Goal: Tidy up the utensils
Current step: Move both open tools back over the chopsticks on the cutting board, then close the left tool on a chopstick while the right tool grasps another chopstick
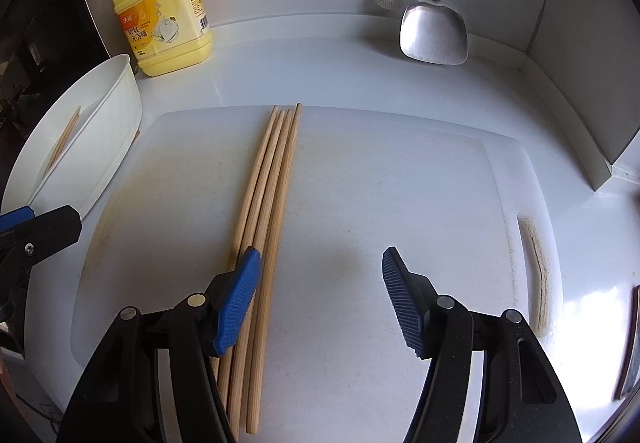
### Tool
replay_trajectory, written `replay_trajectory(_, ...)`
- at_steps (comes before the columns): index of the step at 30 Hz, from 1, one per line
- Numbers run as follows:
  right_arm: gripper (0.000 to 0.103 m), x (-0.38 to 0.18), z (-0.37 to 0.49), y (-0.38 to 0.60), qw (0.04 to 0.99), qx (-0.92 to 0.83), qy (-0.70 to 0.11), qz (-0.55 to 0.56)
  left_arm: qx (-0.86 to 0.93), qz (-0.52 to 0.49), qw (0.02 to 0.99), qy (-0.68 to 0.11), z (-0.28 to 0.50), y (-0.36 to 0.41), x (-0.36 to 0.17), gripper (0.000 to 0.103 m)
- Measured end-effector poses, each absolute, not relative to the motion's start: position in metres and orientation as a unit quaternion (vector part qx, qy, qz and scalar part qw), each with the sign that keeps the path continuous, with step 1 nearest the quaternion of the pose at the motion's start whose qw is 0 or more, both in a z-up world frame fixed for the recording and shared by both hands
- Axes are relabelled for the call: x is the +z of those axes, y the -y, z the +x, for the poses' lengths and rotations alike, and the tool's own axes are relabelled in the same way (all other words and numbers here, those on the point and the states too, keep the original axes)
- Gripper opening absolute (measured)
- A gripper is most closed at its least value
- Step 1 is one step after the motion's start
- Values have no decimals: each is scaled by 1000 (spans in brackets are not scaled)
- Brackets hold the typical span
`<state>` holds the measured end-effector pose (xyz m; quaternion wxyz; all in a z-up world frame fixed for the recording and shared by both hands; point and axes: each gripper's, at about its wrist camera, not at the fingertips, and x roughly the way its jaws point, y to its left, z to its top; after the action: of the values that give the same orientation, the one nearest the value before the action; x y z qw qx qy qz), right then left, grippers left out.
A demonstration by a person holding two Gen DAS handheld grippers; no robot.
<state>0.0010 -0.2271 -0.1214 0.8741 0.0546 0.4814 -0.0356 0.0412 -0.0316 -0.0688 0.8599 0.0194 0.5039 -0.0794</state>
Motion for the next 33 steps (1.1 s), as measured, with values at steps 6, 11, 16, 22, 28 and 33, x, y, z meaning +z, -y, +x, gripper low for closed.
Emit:
replay_trajectory(6,61,-126,2,228,872,-38,-486,51,-79,17,860,-504,41,32,-69,94)
replay_trajectory(11,61,-126,0,227,874,-41,-483,43,-80,20,860,-504,40,34,-69,94)
replay_trajectory(16,61,-127,0,225,874,-39,-483,39,-80,16,859,-506,40,35,-70,94)
replay_trajectory(22,60,-131,4,221,877,-43,-478,23,-85,19,857,-507,40,41,-73,94)
replay_trajectory(28,45,-130,4,229,882,-32,-470,27,-102,22,858,-503,37,53,-75,94)
replay_trajectory(33,39,-130,2,238,883,-25,-467,28,-114,28,854,-507,38,69,-83,94)
